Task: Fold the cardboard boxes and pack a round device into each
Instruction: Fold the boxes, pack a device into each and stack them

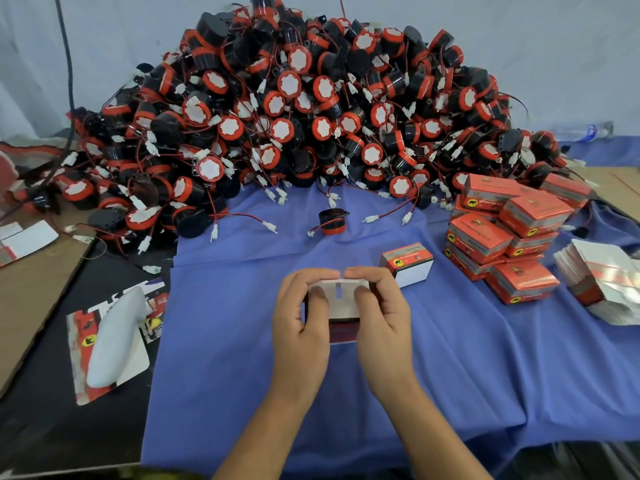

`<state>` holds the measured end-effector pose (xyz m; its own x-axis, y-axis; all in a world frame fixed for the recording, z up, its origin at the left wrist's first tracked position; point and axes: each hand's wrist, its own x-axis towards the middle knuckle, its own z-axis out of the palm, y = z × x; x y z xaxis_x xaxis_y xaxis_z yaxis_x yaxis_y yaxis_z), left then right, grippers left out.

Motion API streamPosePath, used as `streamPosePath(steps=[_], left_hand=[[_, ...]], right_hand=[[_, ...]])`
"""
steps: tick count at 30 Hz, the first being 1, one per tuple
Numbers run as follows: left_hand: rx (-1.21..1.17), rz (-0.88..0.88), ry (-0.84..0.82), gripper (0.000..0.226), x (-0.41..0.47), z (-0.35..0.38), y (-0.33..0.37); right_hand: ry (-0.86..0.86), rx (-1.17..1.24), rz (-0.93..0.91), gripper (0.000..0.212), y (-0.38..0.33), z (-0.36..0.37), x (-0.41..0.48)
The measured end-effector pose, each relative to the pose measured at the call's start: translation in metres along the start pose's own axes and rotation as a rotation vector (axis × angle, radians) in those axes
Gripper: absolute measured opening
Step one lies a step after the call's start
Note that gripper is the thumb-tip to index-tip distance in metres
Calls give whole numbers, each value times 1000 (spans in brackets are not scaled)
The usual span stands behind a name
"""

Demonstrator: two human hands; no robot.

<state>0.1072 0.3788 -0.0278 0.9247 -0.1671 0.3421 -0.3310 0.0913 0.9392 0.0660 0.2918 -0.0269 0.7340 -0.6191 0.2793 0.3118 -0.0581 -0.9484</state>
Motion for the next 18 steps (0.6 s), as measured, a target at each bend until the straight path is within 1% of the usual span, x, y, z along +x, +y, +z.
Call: streamPosePath(steps=[3,6,9,11,13,18], left_hand=[[-27,-33,20,44,-2,0,0],[-122,-133,6,31,-3,-1,3],[-166,-179,-41,27,-4,-3,4],[-136,-171,-78,24,-4,-5,4],[-144,-189,-103,30,-4,-7,3],[-132,-137,-67,32,-5,-8,5]], right_hand=[[-36,-15,14,25,1,-3,-1],[-85,-30,-9,22,2,-5,-3],[-82,-41,-19,13,2,-6,-5],[-86,-51,-5,21,2,-7,-6],[-85,-48,19,28,-1,-6,-8],[-36,-44,63,34,-3,-3,-8]])
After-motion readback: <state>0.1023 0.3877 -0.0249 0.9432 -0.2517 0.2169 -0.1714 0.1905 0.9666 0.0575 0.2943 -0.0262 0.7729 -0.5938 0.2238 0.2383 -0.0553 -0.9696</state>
